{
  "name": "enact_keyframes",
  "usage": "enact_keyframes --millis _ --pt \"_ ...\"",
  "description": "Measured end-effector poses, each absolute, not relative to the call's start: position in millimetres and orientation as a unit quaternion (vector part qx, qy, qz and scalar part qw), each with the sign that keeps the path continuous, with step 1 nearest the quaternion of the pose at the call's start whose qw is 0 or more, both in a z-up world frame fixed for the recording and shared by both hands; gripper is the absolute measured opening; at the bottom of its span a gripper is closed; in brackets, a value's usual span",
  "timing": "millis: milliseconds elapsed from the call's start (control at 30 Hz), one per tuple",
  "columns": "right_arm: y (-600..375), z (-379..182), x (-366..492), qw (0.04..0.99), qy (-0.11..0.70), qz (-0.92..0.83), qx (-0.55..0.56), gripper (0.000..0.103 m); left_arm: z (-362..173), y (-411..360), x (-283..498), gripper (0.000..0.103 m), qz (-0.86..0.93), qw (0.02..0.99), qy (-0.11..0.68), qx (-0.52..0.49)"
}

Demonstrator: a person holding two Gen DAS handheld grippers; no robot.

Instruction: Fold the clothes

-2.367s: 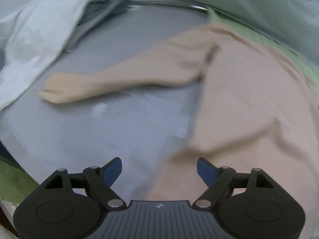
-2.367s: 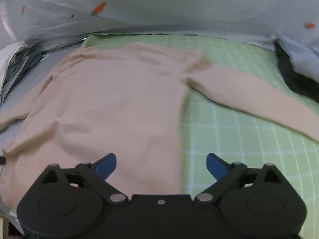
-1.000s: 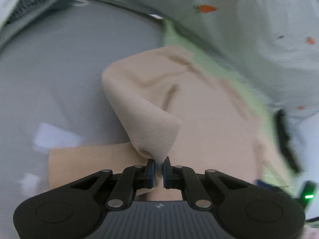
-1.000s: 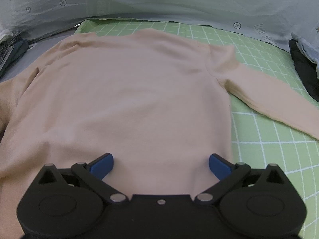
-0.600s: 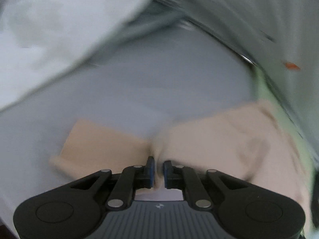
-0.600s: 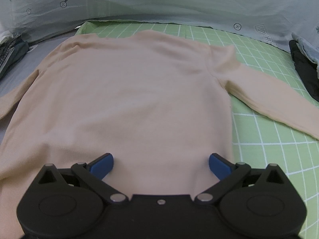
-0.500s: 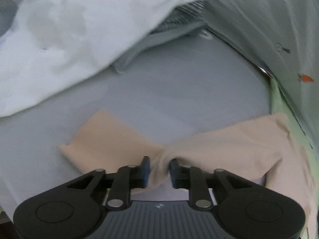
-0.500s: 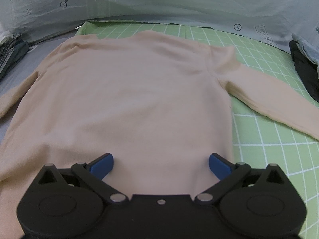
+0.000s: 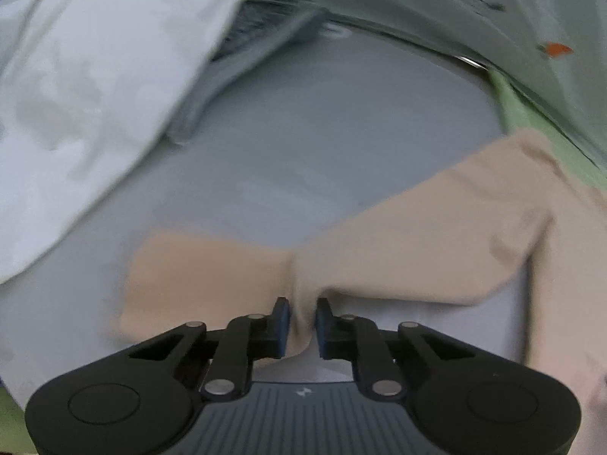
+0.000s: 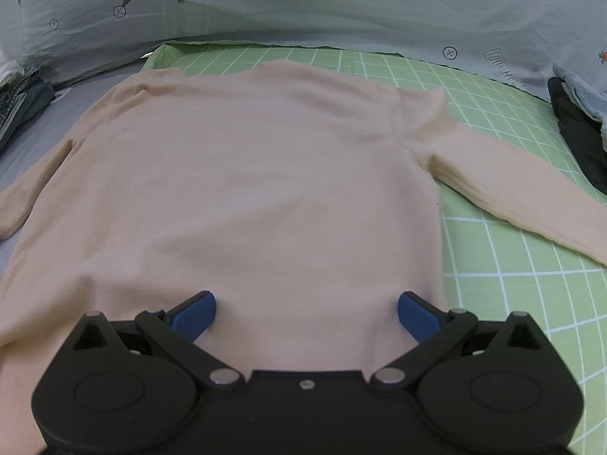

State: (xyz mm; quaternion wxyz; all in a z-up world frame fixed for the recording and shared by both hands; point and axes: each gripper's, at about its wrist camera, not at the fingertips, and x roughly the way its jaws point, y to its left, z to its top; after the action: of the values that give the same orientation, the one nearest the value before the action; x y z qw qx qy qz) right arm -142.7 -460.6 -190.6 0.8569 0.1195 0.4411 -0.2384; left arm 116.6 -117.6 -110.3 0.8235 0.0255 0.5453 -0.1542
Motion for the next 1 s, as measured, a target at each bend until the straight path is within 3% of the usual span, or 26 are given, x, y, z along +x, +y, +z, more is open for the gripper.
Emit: enact_keyframes --millis 67,267,500,667,833,900,1000 --pt "-460.2 -190.8 -142.4 0.857 0.44 -0.239 0.12 0.103 -104.6 -120.4 114.8 0.011 -0.198 0.81 0.551 -0.016" --pt "-459.9 -191.0 -142.6 0.858 0.439 -0.24 0.12 0.103 -112.2 -100.3 129.0 0.011 -0.323 0.691 0.56 -0.324" --pt "-460.0 -190.9 -143.4 0.859 0.437 -0.24 0.12 0.103 -134.4 -79.1 150.6 0.012 -0.147 0.756 0.596 -0.227" --pt "-459.1 -191.5 -143.2 0.86 0.434 -0.241 0.119 0.103 -137.2 -51.8 153.2 0.017 -0.092 0.771 0.58 -0.247" --pt "-458.5 -191.7 -142.8 0.86 0.433 -0.243 0.12 0.103 -122.4 -64.8 146.9 0.046 -0.096 0.798 0.572 -0.165" --pt "-458.8 -191.7 -142.9 0.86 0.432 -0.243 0.119 0.103 -119.8 -71.7 143.0 0.063 -0.114 0.801 0.572 -0.135" --pt "-459.4 -191.8 -143.3 0.861 0.431 -0.243 0.119 0.103 -118.2 -84.1 125.3 0.067 -0.141 0.799 0.576 -0.097"
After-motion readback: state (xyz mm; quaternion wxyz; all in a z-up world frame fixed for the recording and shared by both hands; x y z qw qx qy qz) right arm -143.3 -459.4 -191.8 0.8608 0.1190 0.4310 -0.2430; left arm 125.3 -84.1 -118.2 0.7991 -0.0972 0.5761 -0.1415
